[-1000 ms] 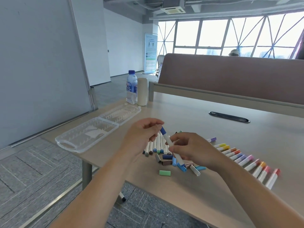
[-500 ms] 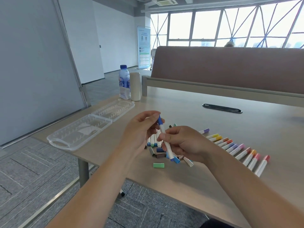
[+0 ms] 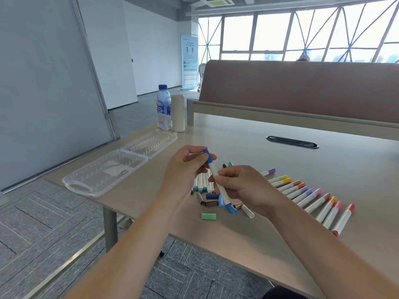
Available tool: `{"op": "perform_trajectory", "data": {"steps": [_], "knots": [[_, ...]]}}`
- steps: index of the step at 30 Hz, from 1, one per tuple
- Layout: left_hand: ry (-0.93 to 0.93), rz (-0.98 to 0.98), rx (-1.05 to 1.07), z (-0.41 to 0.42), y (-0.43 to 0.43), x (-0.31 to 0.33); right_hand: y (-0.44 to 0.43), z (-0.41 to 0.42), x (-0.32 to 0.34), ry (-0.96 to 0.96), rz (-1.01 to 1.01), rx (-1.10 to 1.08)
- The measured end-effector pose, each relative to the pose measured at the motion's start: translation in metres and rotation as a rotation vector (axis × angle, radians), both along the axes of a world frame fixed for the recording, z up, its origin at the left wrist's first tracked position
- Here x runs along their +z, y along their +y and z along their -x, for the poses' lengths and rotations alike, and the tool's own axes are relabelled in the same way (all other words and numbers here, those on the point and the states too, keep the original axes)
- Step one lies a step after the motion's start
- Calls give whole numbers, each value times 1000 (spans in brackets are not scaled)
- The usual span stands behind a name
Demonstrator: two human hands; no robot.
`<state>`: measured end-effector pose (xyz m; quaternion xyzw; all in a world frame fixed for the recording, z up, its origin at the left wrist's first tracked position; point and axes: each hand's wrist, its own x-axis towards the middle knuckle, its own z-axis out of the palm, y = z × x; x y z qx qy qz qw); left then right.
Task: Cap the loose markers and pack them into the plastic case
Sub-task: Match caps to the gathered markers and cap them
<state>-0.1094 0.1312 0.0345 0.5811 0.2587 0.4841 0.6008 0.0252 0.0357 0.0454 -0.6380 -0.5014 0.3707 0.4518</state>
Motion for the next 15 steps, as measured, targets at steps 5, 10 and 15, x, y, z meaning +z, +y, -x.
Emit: {"op": "perform_trajectory", "data": {"steps": [5, 10, 15], "knots": [[47, -33, -2, 1, 6, 1, 4, -1, -3, 45, -10, 1], [151, 10, 43, 8, 15, 0, 20, -21, -3, -134, -31, -161], [139, 81, 41, 18, 15, -14, 58, -29, -12, -588, 114, -244]]}}
